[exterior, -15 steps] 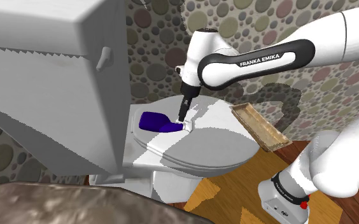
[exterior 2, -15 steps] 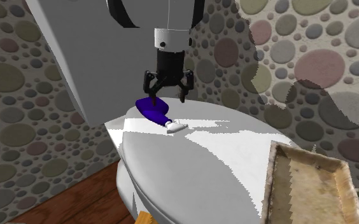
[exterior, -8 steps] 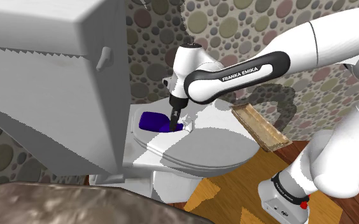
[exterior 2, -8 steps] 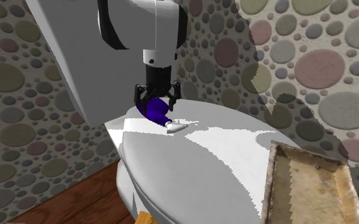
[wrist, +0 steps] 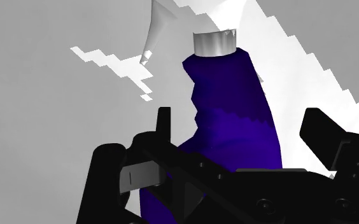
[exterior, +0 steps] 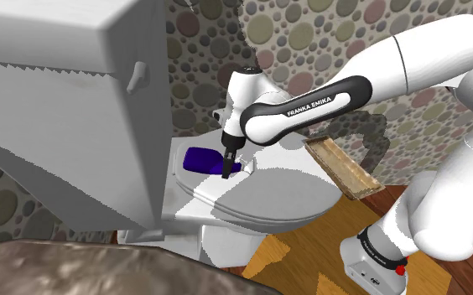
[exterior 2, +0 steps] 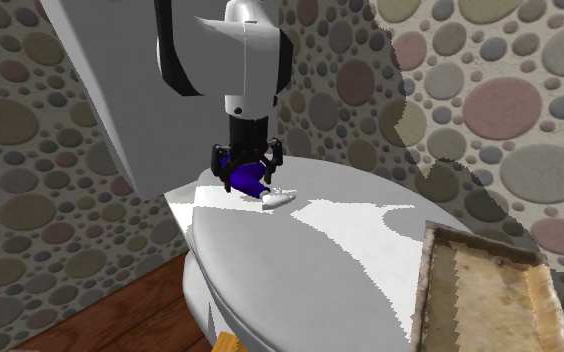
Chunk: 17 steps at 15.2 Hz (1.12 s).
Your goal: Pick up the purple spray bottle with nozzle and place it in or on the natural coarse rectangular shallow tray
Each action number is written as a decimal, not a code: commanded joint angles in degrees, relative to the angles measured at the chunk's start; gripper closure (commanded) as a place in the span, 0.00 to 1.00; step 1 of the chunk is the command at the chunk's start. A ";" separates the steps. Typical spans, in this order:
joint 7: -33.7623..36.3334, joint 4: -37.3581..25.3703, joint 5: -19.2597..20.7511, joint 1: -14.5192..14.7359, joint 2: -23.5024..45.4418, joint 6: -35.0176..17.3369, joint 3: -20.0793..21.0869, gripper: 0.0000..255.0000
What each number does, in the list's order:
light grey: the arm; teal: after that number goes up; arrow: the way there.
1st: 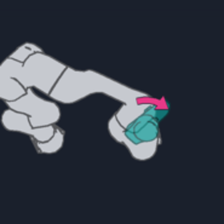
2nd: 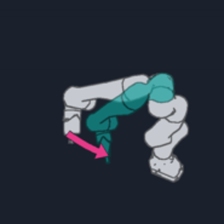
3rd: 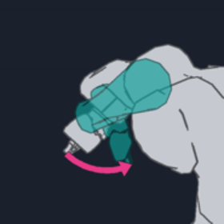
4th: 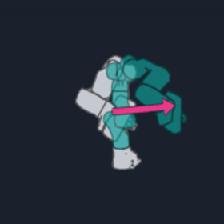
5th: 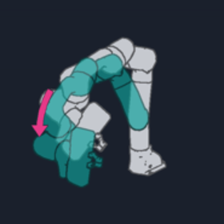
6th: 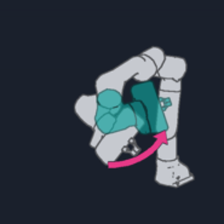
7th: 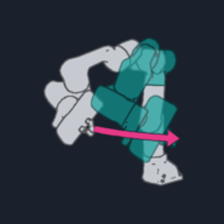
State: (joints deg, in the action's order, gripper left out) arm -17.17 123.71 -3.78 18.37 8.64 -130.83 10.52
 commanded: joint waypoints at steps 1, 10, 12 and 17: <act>0.01 -0.02 0.01 0.00 0.06 -0.04 0.00 0.00; 0.01 -0.02 0.01 0.01 0.06 -0.04 0.00 1.00; 0.01 -0.02 0.01 0.01 0.05 -0.04 0.00 1.00; -0.02 -1.10 -0.25 -0.09 -1.76 2.83 0.04 1.00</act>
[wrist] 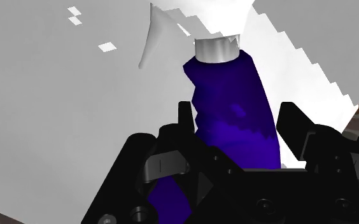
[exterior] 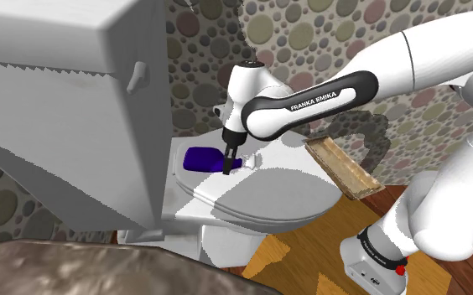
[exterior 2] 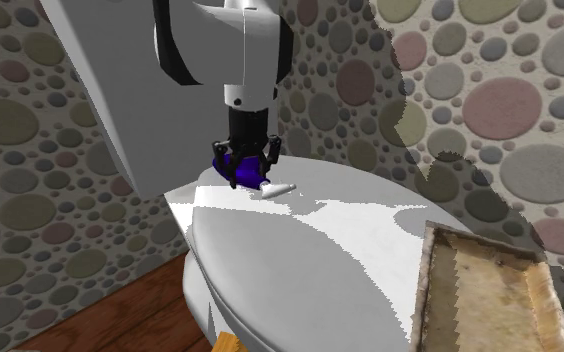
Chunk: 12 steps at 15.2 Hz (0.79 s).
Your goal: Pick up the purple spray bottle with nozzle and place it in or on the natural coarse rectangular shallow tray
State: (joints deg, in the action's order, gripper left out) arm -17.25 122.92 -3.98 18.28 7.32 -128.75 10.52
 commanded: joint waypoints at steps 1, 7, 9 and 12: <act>0.06 -0.61 -0.11 -0.01 -0.87 1.48 0.04 1.00; 0.07 -2.68 -0.40 -0.12 -3.20 5.85 0.04 1.00; 0.09 -3.46 -0.48 -0.15 -3.89 7.32 0.03 1.00; 0.13 -4.73 -0.58 -0.19 -4.84 9.53 0.01 1.00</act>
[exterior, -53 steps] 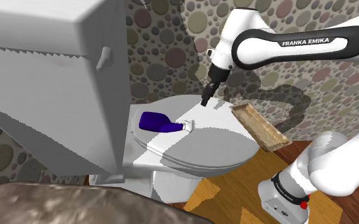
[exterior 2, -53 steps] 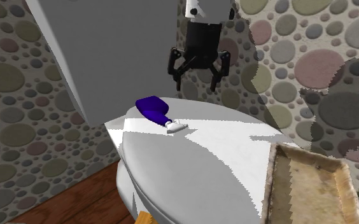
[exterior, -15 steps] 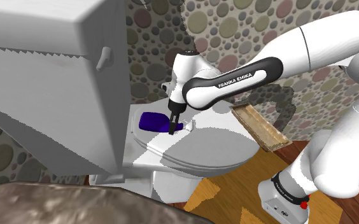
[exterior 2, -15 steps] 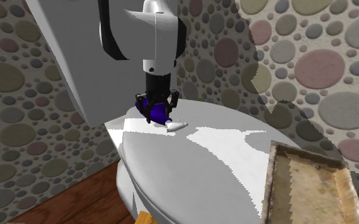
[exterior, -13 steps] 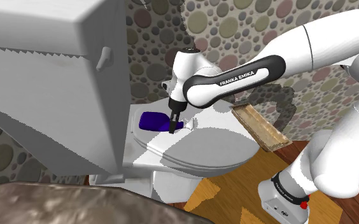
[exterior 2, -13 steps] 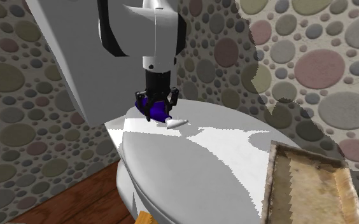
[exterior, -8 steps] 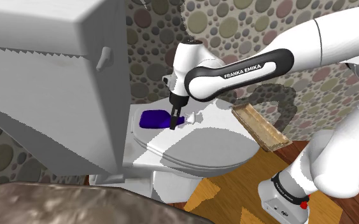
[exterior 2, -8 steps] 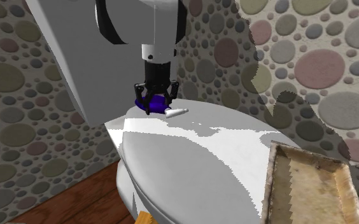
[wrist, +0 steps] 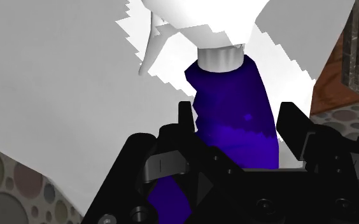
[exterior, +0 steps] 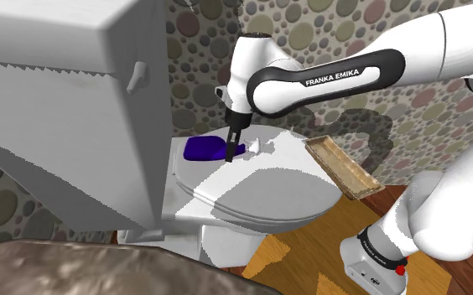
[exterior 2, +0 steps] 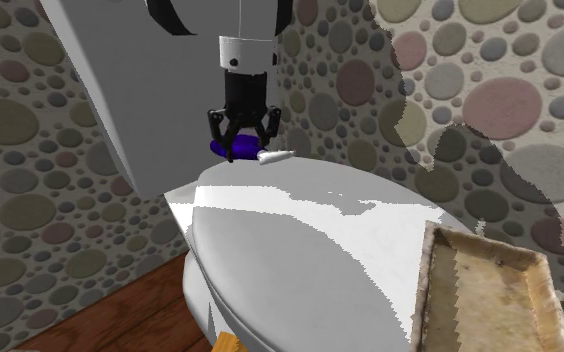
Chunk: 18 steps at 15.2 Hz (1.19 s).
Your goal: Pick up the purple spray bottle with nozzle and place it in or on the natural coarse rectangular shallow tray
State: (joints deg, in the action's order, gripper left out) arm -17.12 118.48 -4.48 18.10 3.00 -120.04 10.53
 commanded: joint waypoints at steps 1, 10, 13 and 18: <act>0.02 -0.74 -0.11 -0.03 -0.81 1.56 -0.01 1.00; -1.88 0.80 -0.94 -0.95 -6.22 5.50 -0.90 1.00; -4.96 7.07 -1.66 -2.07 -11.90 5.10 -2.39 1.00; -10.04 16.27 -1.80 -3.86 -21.05 5.46 -5.48 1.00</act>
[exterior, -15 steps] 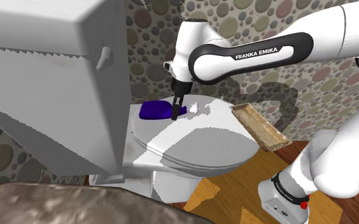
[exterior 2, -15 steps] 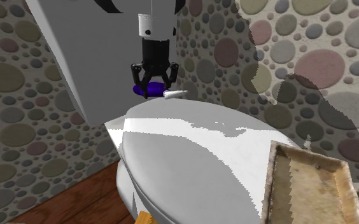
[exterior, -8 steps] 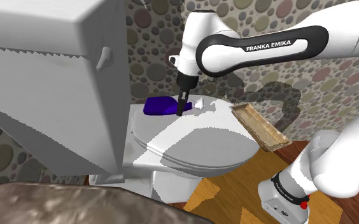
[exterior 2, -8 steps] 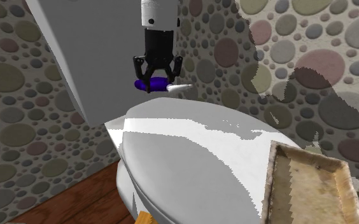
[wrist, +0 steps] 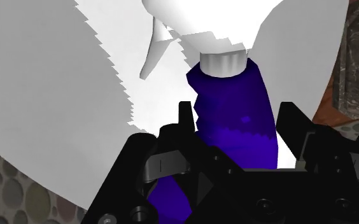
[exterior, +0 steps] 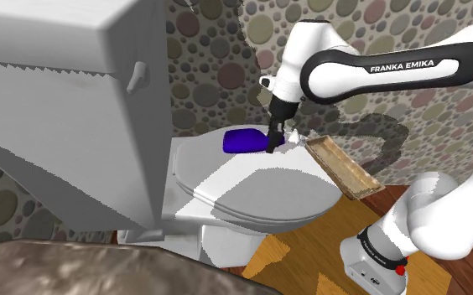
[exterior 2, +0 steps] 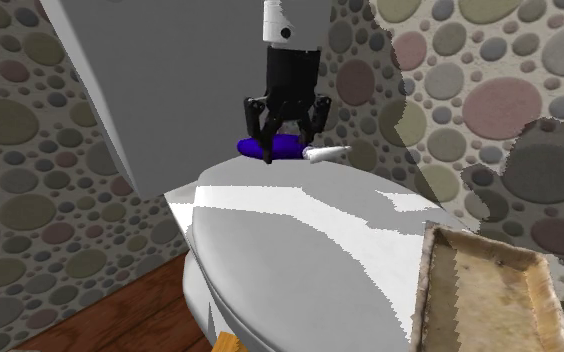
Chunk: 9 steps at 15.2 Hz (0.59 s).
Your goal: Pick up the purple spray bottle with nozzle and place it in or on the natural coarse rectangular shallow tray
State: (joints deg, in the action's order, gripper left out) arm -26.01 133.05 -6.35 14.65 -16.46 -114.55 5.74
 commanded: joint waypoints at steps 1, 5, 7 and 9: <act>-2.15 3.35 0.22 -0.78 -3.38 0.18 -1.39 1.00; -6.18 9.42 1.43 -2.55 -10.42 1.47 -4.39 1.00; -8.22 12.10 2.40 -3.60 -13.85 2.37 -6.03 1.00; -10.31 14.53 3.59 -4.82 -17.20 3.42 -7.75 1.00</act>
State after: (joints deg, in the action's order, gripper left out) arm -35.18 146.55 -3.42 10.49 -31.45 -112.38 -1.08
